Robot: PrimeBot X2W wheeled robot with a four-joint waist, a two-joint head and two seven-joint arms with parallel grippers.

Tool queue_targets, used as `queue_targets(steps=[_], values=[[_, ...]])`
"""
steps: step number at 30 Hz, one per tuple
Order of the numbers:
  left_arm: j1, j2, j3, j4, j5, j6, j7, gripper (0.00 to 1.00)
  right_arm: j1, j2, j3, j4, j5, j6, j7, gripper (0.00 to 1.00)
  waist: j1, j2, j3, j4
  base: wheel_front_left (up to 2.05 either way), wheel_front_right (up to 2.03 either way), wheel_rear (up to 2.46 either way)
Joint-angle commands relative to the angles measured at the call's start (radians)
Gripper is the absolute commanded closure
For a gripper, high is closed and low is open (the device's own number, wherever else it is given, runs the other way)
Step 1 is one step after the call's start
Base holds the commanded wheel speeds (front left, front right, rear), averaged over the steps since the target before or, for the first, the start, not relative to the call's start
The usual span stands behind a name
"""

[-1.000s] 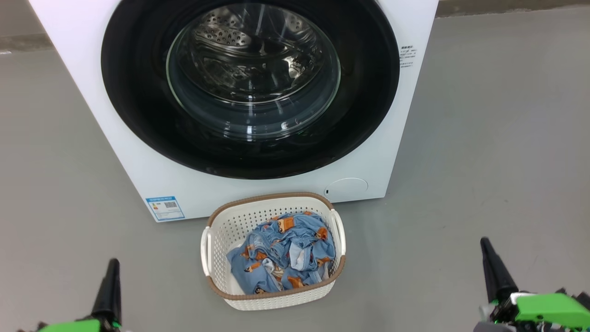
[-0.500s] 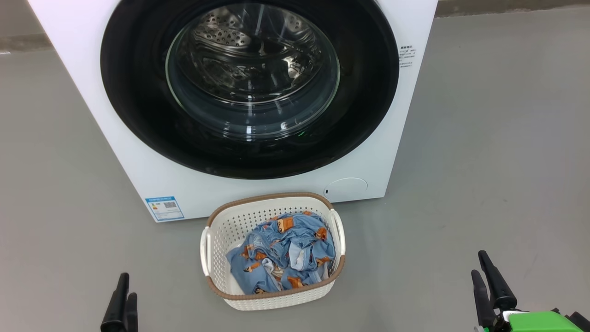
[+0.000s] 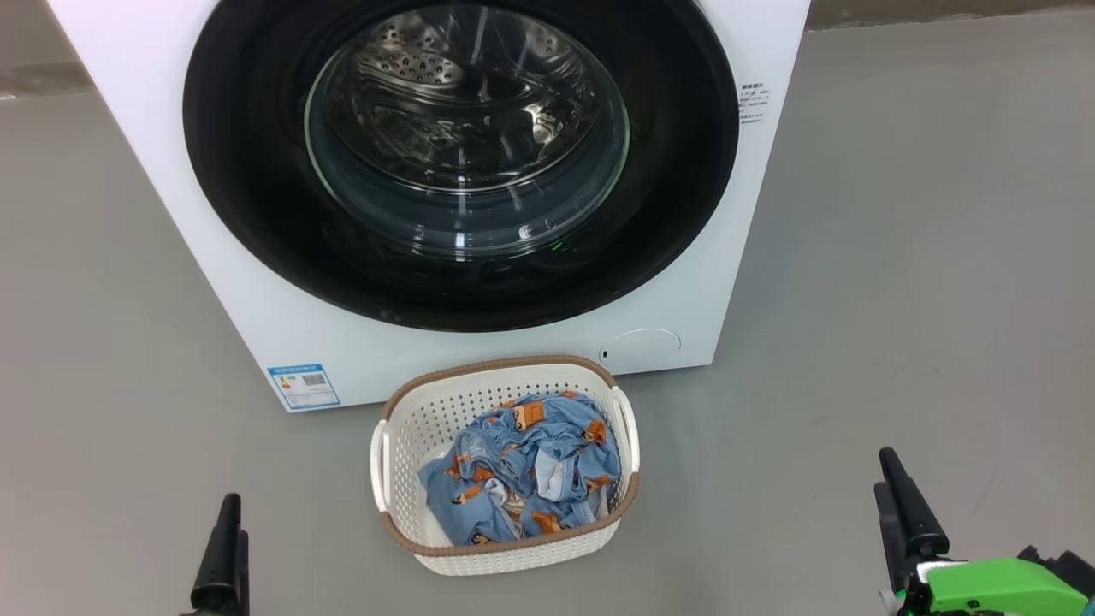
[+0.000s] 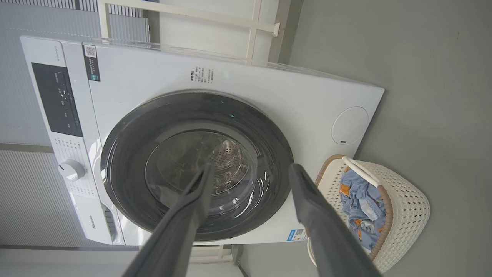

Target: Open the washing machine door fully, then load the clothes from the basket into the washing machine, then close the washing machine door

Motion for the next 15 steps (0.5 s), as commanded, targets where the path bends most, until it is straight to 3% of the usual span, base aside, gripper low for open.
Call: queue_targets(steps=[1,15], values=[[-0.041,0.02,0.002,-0.031,0.024,-0.001,-0.011,0.0,-0.047,-0.014,0.009,-0.031,-0.022,0.0,-0.01,0.0,-0.0001,0.0,0.0,0.0,0.0,0.0,0.0],[-0.048,0.038,-0.02,-0.038,0.182,-0.001,-0.052,0.0,-0.065,-0.022,0.022,-0.034,-0.218,0.001,-0.051,0.0,-0.0001,0.0,0.003,-0.002,0.0,0.0,0.0]])
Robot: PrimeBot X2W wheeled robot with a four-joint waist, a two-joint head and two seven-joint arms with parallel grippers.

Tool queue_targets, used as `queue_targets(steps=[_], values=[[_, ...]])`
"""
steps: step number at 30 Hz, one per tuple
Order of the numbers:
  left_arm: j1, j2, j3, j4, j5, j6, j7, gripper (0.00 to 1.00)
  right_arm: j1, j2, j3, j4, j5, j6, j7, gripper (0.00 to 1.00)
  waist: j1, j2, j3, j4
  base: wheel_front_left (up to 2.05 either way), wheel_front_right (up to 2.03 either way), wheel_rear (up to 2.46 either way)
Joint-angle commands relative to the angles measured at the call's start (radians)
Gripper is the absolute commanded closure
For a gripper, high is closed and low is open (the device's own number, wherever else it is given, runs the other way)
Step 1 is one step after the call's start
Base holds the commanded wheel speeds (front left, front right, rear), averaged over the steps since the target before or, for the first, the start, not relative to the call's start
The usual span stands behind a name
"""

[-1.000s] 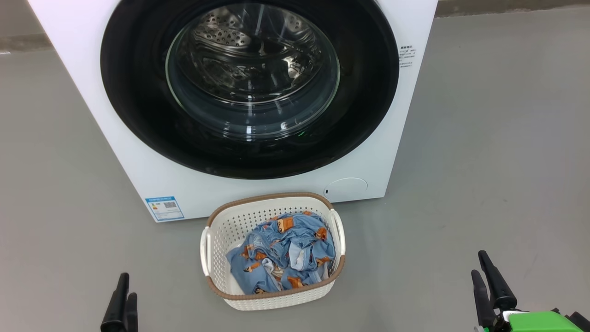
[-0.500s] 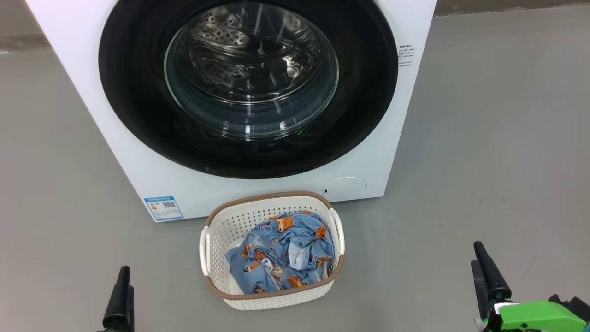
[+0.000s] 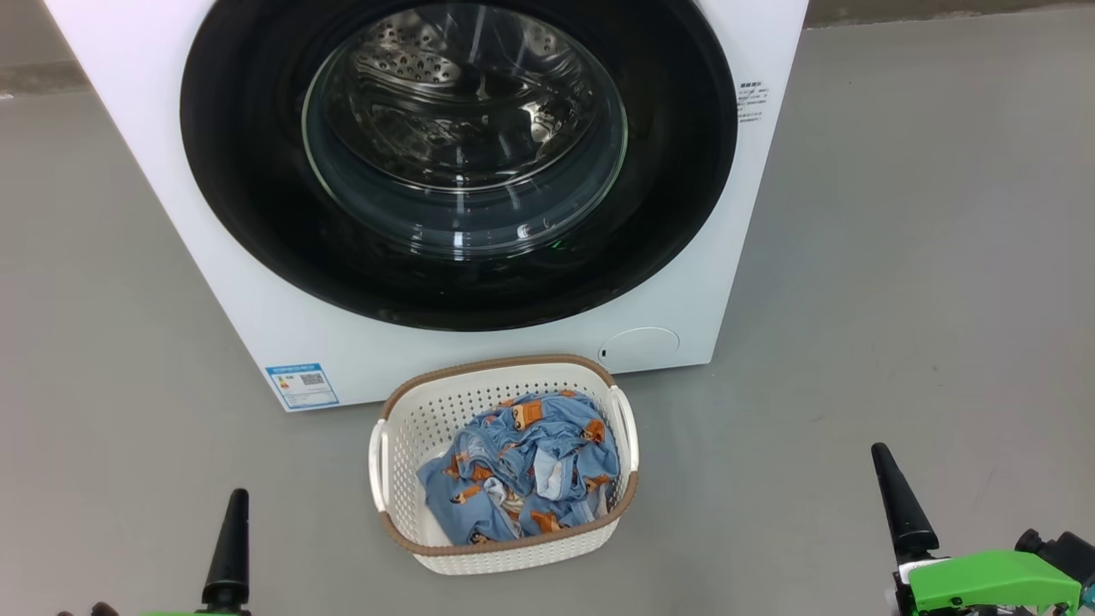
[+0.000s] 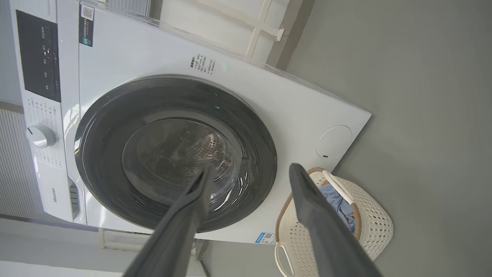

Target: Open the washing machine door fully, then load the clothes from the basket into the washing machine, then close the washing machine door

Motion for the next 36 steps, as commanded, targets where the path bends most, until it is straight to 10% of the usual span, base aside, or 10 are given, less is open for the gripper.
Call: queue_targets(steps=[1,36], values=[[-0.047,0.023,0.005,-0.032,0.031,-0.001,-0.011,0.0,-0.056,-0.016,0.016,-0.031,-0.039,0.001,-0.014,0.0,-0.0001,0.0,0.001,0.0,0.0,0.0,0.0],[-0.049,0.062,-0.013,-0.022,0.588,-0.002,-0.112,0.0,-0.093,-0.032,0.06,-0.025,-0.607,0.001,-0.114,0.0,-0.0001,0.0,-0.001,-0.005,0.0,0.0,0.0]])
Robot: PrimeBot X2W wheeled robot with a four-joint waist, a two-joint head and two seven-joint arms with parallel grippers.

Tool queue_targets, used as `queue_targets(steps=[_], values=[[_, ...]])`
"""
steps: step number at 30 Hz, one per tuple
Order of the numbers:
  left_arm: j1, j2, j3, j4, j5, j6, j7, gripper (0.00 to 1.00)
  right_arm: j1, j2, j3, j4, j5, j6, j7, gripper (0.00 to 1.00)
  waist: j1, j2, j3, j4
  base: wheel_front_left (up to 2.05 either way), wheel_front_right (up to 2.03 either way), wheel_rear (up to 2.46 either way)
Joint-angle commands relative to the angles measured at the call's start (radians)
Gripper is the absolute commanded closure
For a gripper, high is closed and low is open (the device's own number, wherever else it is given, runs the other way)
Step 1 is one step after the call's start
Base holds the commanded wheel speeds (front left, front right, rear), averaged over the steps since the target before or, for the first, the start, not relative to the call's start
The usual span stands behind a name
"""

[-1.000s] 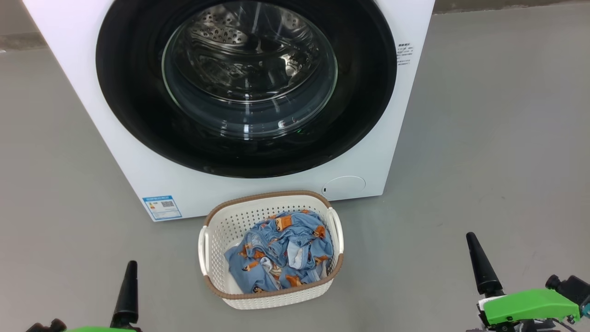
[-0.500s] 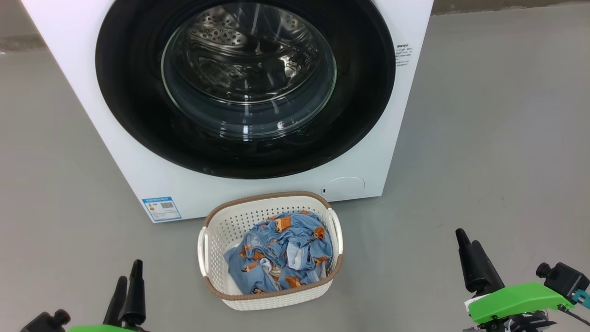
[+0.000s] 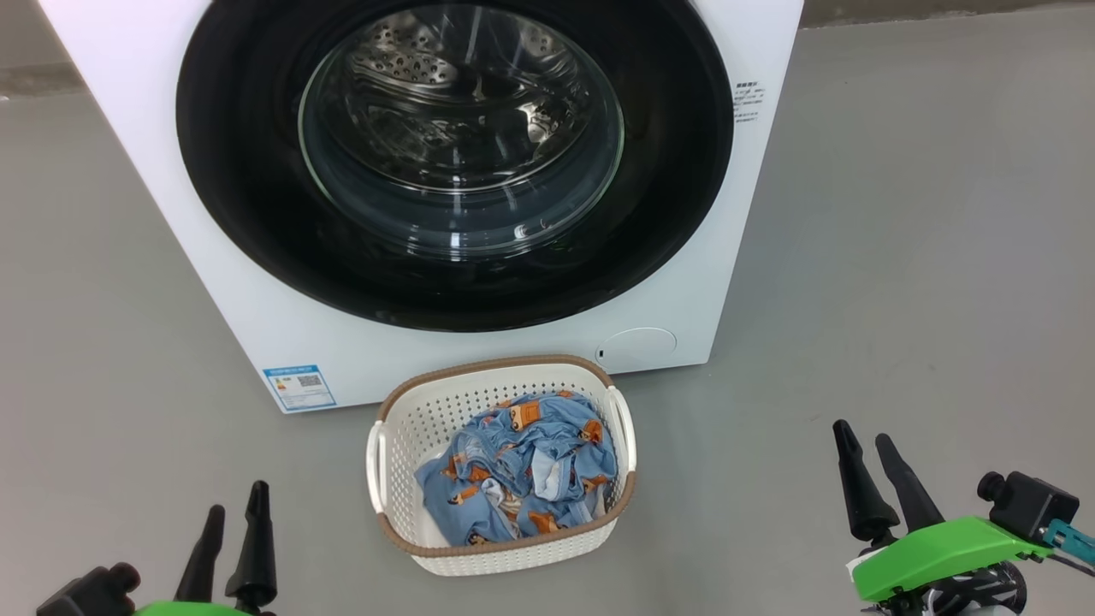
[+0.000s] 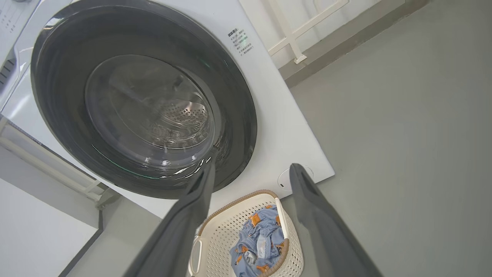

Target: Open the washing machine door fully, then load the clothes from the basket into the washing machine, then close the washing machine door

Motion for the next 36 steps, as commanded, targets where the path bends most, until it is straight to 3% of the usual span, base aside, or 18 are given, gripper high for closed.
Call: queue_targets(steps=[1,36], values=[[-0.041,0.024,0.026,-0.023,0.046,-0.002,-0.019,0.0,-0.048,-0.005,0.015,-0.023,-0.046,0.001,-0.016,0.0,0.0,0.0,0.0,-0.001,0.0,0.0,0.0],[-0.042,0.051,0.037,-0.015,0.483,-0.003,-0.122,0.0,-0.083,0.005,0.013,-0.002,-0.53,0.001,-0.118,0.0,0.0,0.0,-0.014,-0.008,0.0,0.0,0.0]])
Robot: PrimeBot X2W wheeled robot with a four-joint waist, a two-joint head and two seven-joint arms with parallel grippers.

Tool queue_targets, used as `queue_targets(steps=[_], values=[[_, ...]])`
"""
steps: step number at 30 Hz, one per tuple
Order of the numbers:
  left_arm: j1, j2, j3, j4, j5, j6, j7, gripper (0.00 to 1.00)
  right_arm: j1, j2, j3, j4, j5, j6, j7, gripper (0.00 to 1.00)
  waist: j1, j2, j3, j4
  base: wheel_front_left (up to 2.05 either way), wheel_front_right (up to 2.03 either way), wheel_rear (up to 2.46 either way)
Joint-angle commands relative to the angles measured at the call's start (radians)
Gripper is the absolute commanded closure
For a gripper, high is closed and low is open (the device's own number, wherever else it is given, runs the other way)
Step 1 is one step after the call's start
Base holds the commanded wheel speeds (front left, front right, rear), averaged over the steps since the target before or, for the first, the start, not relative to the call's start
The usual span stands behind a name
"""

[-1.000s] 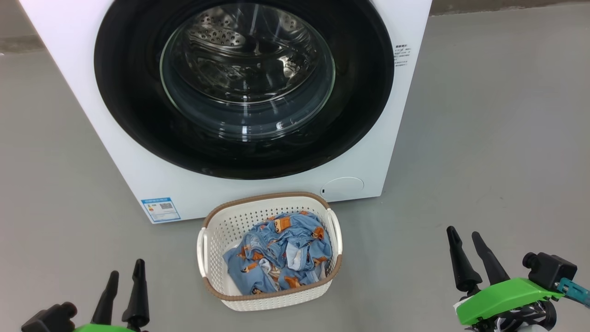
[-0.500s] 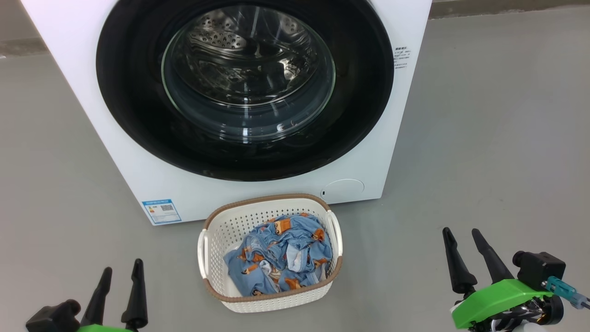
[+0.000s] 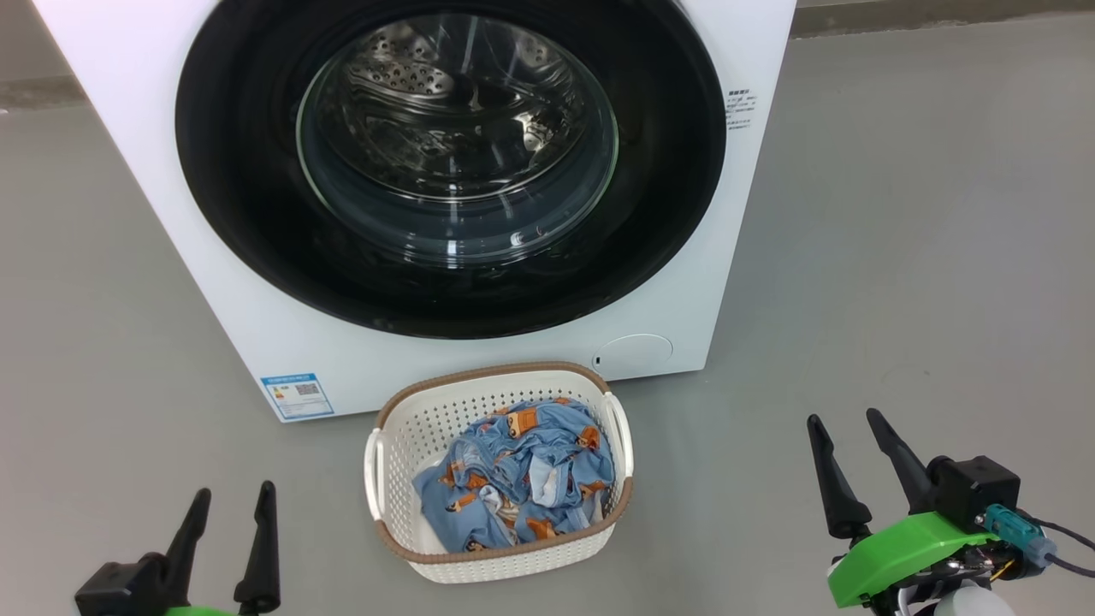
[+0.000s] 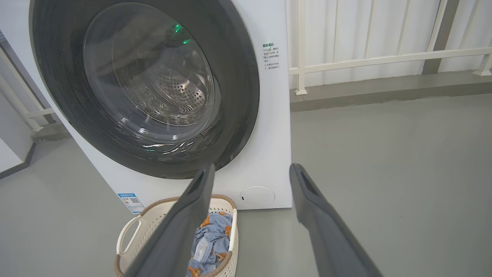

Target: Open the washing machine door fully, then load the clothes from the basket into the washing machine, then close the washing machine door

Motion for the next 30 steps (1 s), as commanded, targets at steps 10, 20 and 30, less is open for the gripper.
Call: queue_targets(steps=[10,20,30], values=[[-0.052,0.02,0.044,-0.008,0.13,-0.003,-0.044,0.0,-0.06,-0.005,0.013,-0.02,-0.139,0.002,-0.043,0.0,-0.0001,0.0,0.002,0.005,0.0,0.0,0.0],[-0.052,0.001,0.102,0.006,0.184,0.003,-0.054,0.0,-0.063,0.009,-0.042,-0.011,-0.189,0.002,-0.053,0.0,-0.0001,0.0,0.001,0.009,0.0,0.0,0.0],[-0.05,-0.018,0.128,0.008,0.178,0.0,-0.054,0.0,-0.06,0.018,-0.058,-0.019,-0.191,0.002,-0.053,0.0,-0.0001,0.0,0.0,0.007,0.0,0.0,0.0]])
